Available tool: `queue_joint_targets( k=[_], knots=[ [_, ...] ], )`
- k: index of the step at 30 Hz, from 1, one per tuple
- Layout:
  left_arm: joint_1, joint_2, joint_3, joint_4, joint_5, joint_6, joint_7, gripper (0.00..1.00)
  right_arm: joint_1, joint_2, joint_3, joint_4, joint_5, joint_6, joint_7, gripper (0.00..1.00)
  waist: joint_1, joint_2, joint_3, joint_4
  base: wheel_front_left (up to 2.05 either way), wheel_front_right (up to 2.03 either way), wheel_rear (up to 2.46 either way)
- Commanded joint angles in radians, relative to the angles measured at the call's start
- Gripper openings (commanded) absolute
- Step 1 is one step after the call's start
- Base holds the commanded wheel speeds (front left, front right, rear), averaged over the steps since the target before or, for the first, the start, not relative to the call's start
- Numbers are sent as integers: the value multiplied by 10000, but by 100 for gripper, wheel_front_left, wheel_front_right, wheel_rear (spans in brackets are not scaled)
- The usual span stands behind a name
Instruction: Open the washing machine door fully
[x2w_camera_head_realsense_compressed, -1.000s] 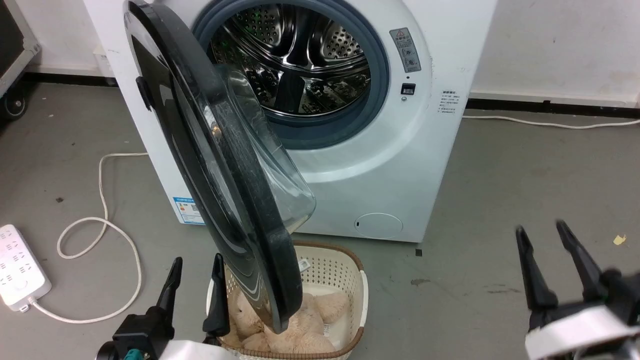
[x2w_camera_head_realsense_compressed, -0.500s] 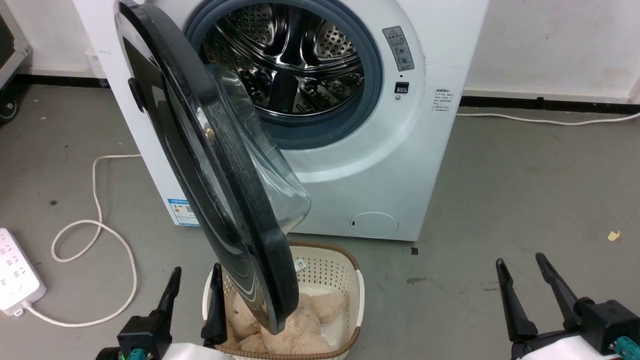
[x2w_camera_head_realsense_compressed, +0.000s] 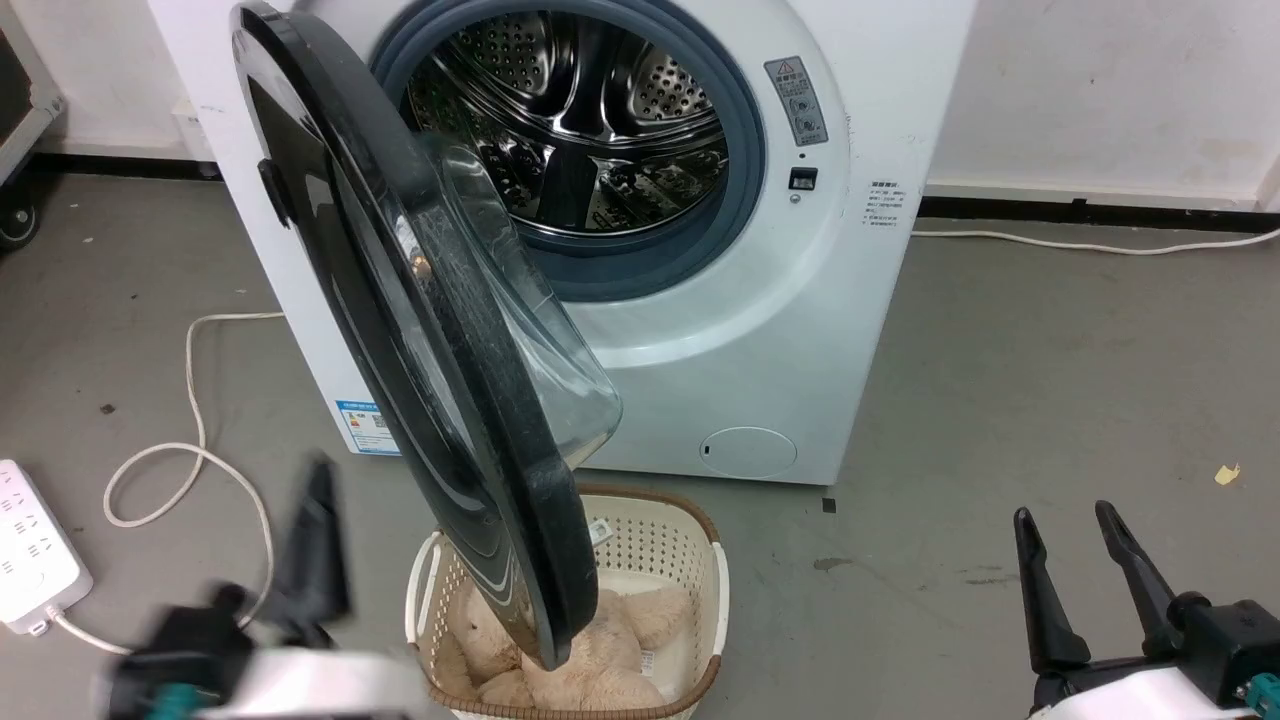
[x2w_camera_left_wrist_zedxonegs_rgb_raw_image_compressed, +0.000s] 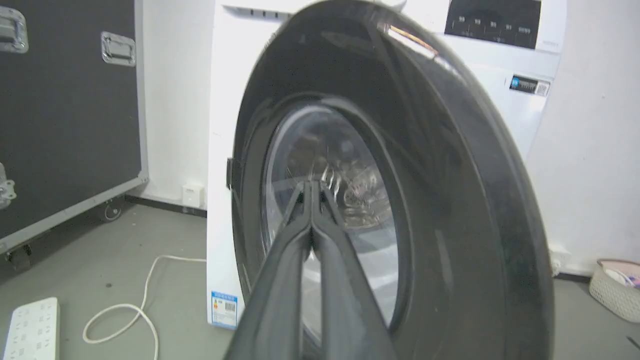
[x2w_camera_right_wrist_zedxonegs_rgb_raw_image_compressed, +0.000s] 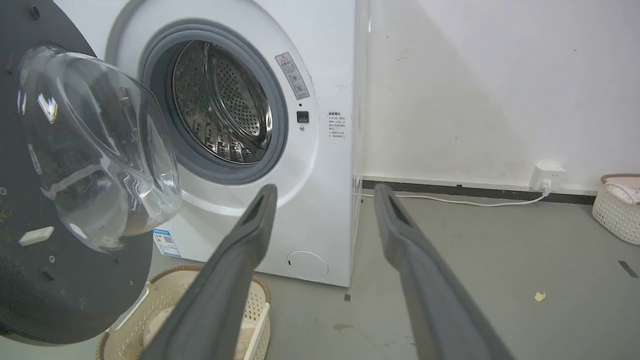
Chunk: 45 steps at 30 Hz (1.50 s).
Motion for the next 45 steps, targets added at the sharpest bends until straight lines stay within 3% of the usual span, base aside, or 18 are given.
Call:
queue_joint_targets(
  k=[1,10,14,19,24,31,40,45],
  knots=[
    [-288,60,190,-328,-96,98,-96,0,-96,53,12,-28,60,6,-67,100,0,0,-2,1,0,0,0],
    [-2386,311,1049,-3844,-213,510,29,0,-173,54,85,21,116,6,18,100,0,0,-43,63,0,0,0],
    [-3382,442,482,-4739,78,420,644,0,-205,54,195,39,39,6,73,100,0,0,-47,63,0,0,0],
    [-3869,68,-936,-5022,157,299,1604,0,-230,54,207,115,137,6,23,100,0,0,-47,-32,0,0,0],
    [-3352,-273,-2642,-4465,12,240,2446,0,-230,54,211,212,112,6,-87,100,0,0,13,-145,0,0,0],
    [-2424,-495,-4150,-2960,-474,363,2458,0,-262,54,167,329,97,6,-147,100,0,0,134,-207,0,0,0],
    [-1607,-347,-4600,-106,-893,398,2825,0,-319,54,209,435,65,6,-131,100,0,0,210,-217,0,0,0],
    [-1316,-257,-4171,1017,-946,824,2489,0,-308,54,233,480,90,6,-140,100,0,0,258,-246,0,0,0]
  ],
)
